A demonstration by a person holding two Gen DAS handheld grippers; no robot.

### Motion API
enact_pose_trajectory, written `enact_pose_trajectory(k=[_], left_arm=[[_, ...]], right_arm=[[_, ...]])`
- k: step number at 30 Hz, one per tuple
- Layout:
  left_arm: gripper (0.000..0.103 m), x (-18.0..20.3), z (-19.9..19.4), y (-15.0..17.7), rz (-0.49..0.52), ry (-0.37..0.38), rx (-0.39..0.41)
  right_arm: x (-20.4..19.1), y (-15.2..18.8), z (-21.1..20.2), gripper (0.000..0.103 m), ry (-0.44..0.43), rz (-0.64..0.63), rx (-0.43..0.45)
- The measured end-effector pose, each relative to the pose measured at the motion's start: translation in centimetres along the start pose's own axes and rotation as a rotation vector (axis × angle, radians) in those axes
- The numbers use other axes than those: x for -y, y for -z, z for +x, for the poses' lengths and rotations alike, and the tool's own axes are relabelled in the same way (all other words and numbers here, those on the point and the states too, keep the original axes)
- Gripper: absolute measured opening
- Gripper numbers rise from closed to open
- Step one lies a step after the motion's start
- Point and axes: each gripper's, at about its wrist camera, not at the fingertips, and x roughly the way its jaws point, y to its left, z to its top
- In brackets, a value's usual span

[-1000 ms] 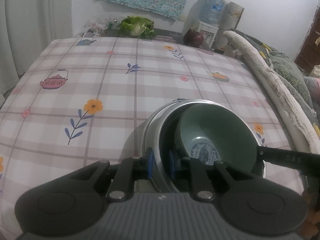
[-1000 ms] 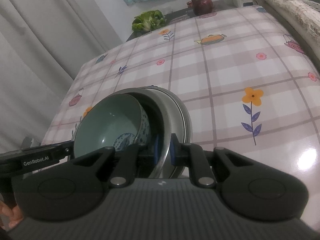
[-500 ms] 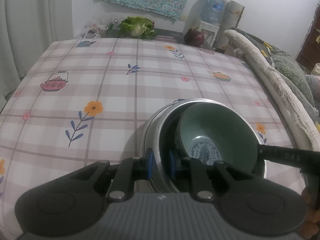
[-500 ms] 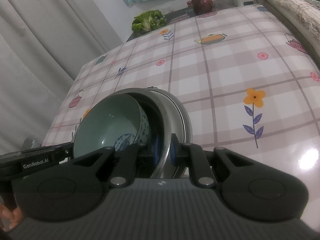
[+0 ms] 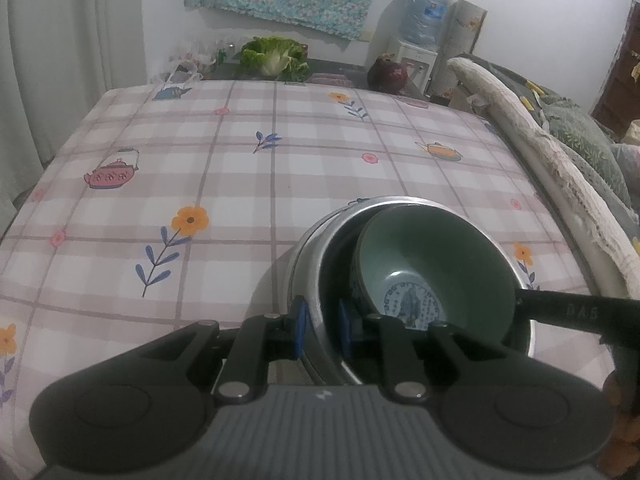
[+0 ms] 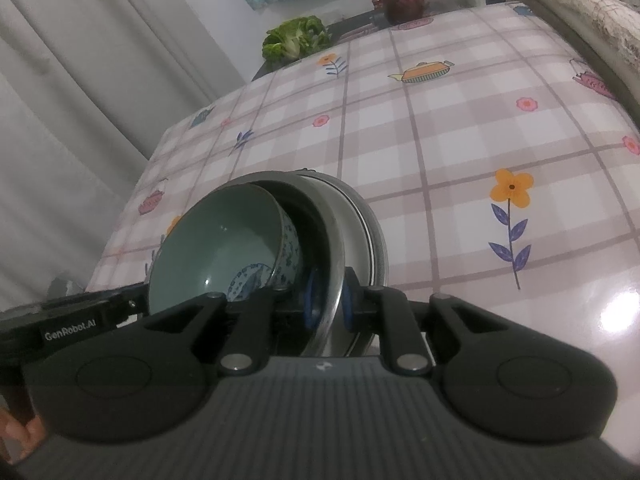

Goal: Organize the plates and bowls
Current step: 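Lift the green-in-steel bowl stack with both tools and carry it onto the plate stack, then lower the bowl stack into the large steel bowl and open both tools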

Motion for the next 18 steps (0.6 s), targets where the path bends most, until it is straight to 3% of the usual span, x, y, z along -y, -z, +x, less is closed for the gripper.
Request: enact_pose_trajectory(k=[4,7,10,11,13,15,18], left_arm=[[0.028,0.2,-0.3,0.0,0.012,-0.016,0.005],[0.039,0.2,-0.8,0.1,0.021,-0.037,0.016],[0.056,0.0,-1.7,0.2,0.025,-0.057,0.038],[0.063,-0.1,-2.1,0.3,0.026,-0.062,0.050],[0.069,-0.3,-3.1,0.7,0.032,-0.073,0.075],[0.077,-0.4,-4.3,1.1,0.049,-0.091,0.102],[0.086,-0.3,-6.2,1.9,0.081,-0.116,0.147]], right_arm=[[-0.1,0.1,-0.3,0.017,0.005,-0.006,0.003],[-0.1,0.2,-0.8,0.019,0.004,-0.006,0.010],[-0.2,0.4,-1.7,0.022,0.013,-0.008,0.025],[-0.3,0.4,-2.2,0.027,0.017,-0.009,0.034],[-0.6,0.7,-3.3,0.066,0.079,-0.014,0.065],[-0.8,1.1,-4.6,0.081,0.104,-0.028,0.101],[-1.2,2.1,-6.8,0.091,0.116,-0.039,0.142]])
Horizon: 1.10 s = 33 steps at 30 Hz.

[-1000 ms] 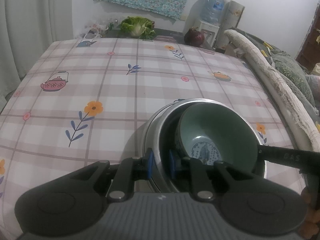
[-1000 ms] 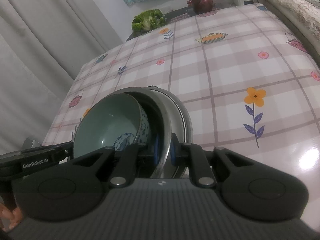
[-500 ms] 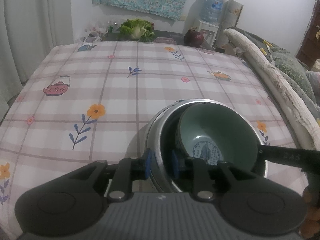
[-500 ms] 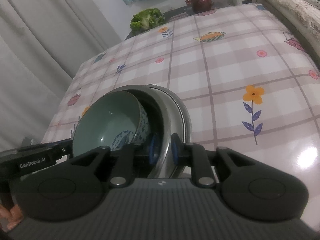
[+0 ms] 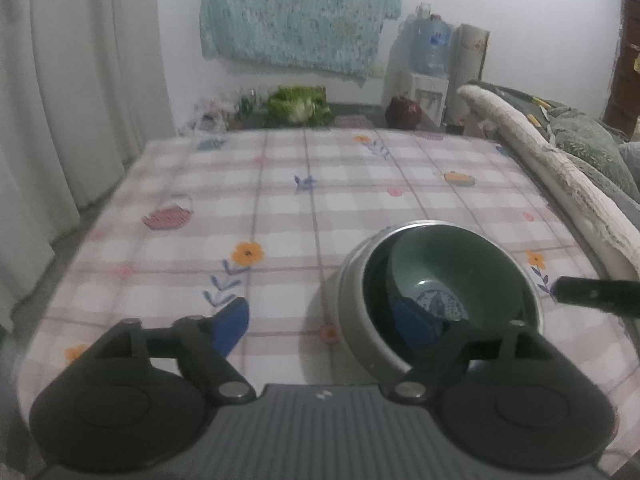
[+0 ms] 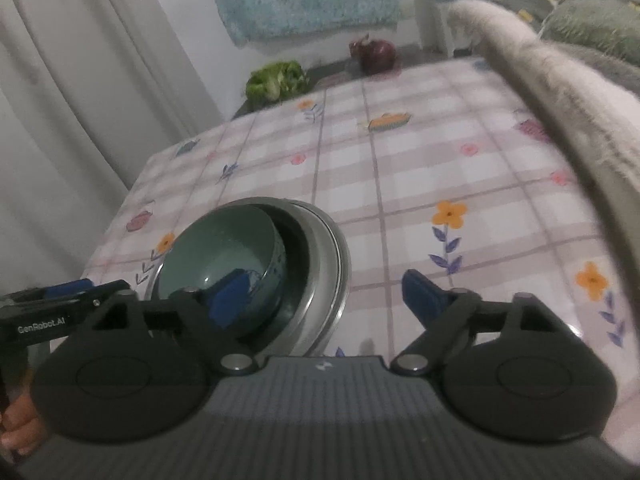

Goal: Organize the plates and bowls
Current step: 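Lower the bowl stack into the large steel bowl and open both tools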

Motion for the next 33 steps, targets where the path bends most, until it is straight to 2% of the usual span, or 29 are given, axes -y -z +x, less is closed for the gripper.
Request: enact_pose_trajectory(k=[2,6,13,17,21,25,27,30,33], left_arm=[[0.091,0.0,-1.5,0.4,0.022,-0.005,0.036],[0.102,-0.1,-4.2,1.1,0.041,-0.006,0.112],[0.103,-0.4,-7.5,1.6,-0.005,0.051,0.159],[0.103,0.1,-8.8,1.4,-0.022,0.021,0.176],[0.103,1.1,-9.8,1.5,0.008,-0.035,0.211],[0.103,2.4,-9.8,1.4,0.040,-0.116,0.191],[0.103,2.7,-9.3,1.3,0.038,-0.112,0.150],[0.103,2.8,-7.5,1.3,-0.007,-0.070,0.040],[0.103,3.0,-5.7,1.7,-0.030,-0.046,-0.077]], right_arm=[[-0.4,0.5,-1.6,0.100,0.040,-0.028,0.026],[-1.9,1.7,-4.8,0.102,0.103,-0.122,0.098],[-4.6,3.0,-9.5,0.102,0.220,-0.292,0.231],[-5.4,3.3,-11.5,0.102,0.266,-0.312,0.306],[-6.3,3.6,-12.5,0.102,0.321,-0.346,0.348],[-6.9,3.7,-13.0,0.102,0.311,-0.358,0.347],[-6.8,3.7,-12.9,0.102,0.279,-0.329,0.325],[-6.5,3.8,-11.9,0.102,0.234,-0.275,0.239],[-5.8,3.9,-10.1,0.102,0.190,-0.218,0.115]])
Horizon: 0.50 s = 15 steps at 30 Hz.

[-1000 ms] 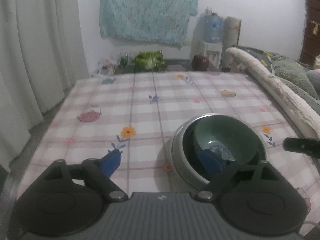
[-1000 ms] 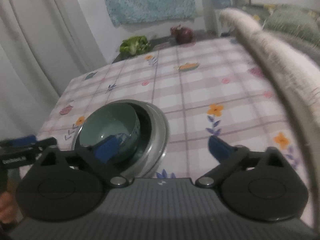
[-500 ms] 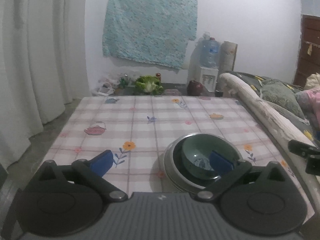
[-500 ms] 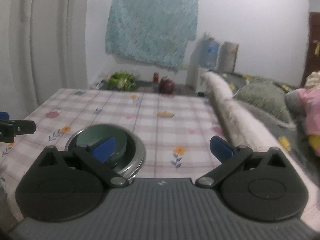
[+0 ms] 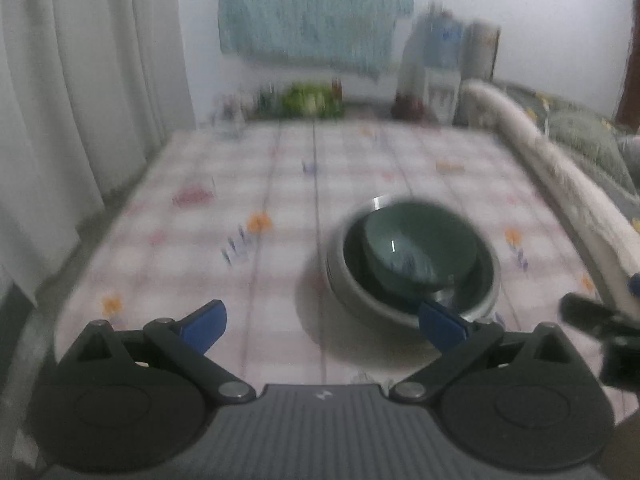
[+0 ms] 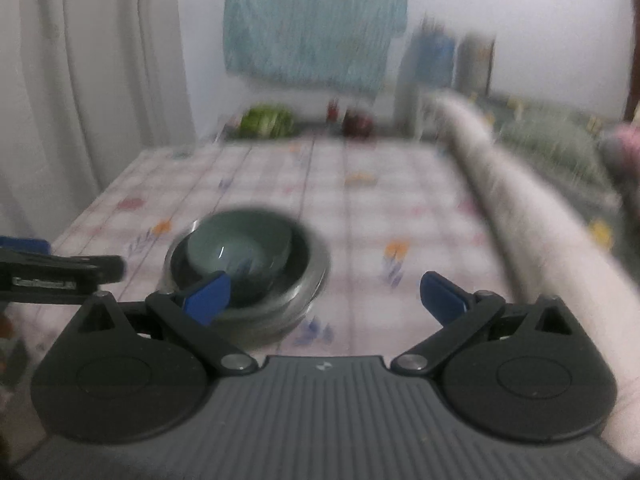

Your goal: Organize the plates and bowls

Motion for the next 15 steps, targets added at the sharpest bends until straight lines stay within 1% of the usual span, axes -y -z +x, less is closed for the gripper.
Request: enact_pose_trajectory(k=[1,2,5,10,15], left_arm=[[0.103,-0.1,0.4,0.2,-0.003,0.001,-0.021],[0.103,0.0,0.8,0.4,-0.002,-0.005,-0.039],[0.103,0.0,1.7,0.9,0.009,-0.030,-0.076],[0.103,-0.2,2.5,0.7,0.007,-0.044,-0.113],[0.103,-0.2,3.0,0.4,0.009,-0.051,-0.129]], right_arm=[[0.0,0.1,0.8,0.102,0.004,0.009,-0.054],[-0.1,0.3,1.4,0.102,0.014,0.011,-0.084],[-0.1,0.6,2.7,0.102,0.033,0.033,-0.138],[-0.2,0.8,4.2,0.102,0.033,0.083,-0.198],[-0.7,0.8,5.3,0.102,0.025,0.081,-0.229]])
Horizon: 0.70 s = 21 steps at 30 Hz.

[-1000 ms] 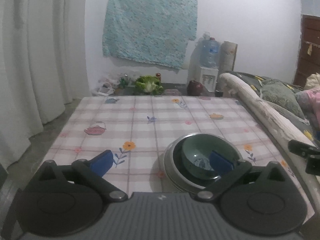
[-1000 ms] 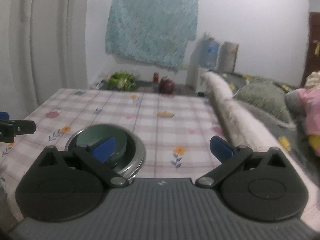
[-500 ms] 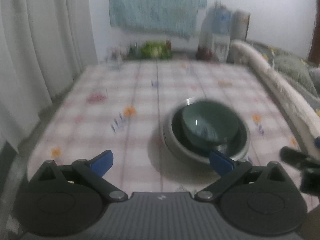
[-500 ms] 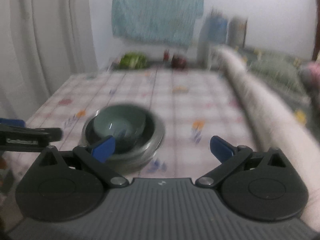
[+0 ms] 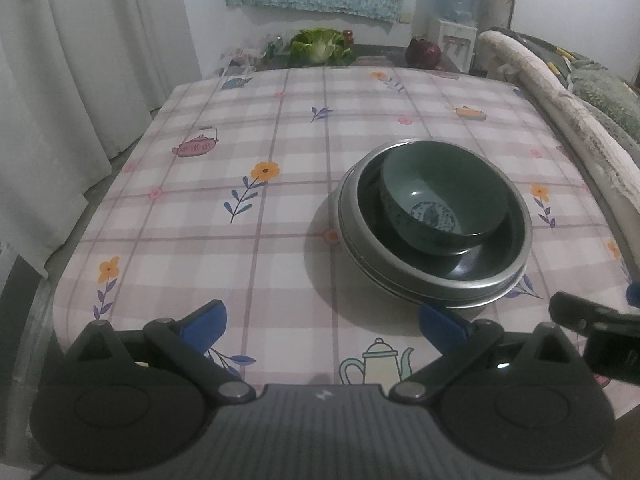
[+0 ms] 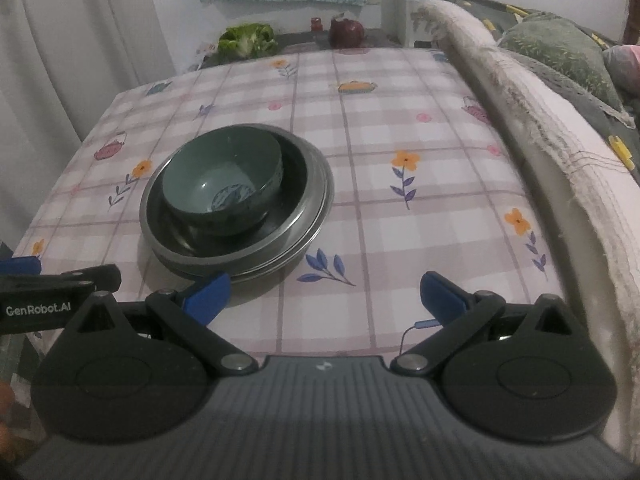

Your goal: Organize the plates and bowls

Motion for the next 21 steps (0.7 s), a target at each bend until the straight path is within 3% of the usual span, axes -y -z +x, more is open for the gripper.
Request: enact_pose_trajectory(k=[21], left_arm=[[0.103,-0.3,0.6,-0.2,-0.007,0.002,-0.028]], right_arm=[[-1.2,-0.3,1.1,0.102,-0.023,-0.026,-0.052]])
